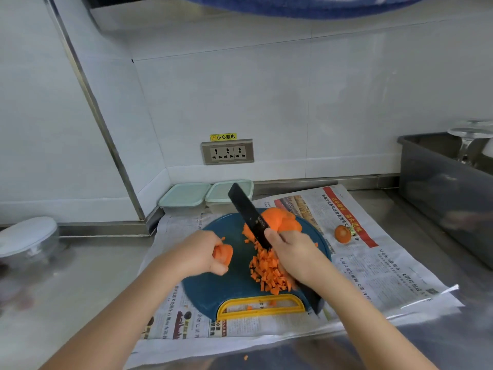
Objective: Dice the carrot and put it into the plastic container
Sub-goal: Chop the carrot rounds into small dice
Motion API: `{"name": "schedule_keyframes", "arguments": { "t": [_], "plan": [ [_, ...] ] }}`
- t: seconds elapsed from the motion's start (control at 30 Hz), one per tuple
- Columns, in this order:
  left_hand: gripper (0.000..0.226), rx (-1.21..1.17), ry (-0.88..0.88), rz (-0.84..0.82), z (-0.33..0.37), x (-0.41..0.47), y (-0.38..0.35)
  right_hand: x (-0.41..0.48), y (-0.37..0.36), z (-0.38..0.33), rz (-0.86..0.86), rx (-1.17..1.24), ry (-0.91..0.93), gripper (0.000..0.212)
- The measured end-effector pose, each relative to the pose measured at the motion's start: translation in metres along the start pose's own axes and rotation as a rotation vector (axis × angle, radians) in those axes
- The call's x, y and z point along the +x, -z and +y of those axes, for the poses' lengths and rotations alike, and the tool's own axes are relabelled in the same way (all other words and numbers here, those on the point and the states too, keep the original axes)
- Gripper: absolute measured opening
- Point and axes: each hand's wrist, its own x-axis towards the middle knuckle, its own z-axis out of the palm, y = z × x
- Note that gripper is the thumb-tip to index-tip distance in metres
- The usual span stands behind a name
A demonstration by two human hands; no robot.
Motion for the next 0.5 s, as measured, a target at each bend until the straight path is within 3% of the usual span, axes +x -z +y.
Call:
{"name": "schedule_keyframes", "arguments": {
  "t": [0.17,0.33,0.5],
  "plan": [
    [0.04,0.147,0.094,0.077,-0.007,-0.025,-0.021,-0.032,-0.023,-0.017,-0.132,-0.082,-0.072,0.048],
    [0.037,0.044,0.142,0.106,-0.005,-0.028,-0.027,-0.042,-0.039,-0.023,-0.215,-0.211,-0.161,0.045],
    [0.078,-0.146,0.193,0.111,0.003,-0.029,-0.021,-0.04,-0.053,-0.027,-0.207,-0.338,-0.145,0.047]
  ]
}}
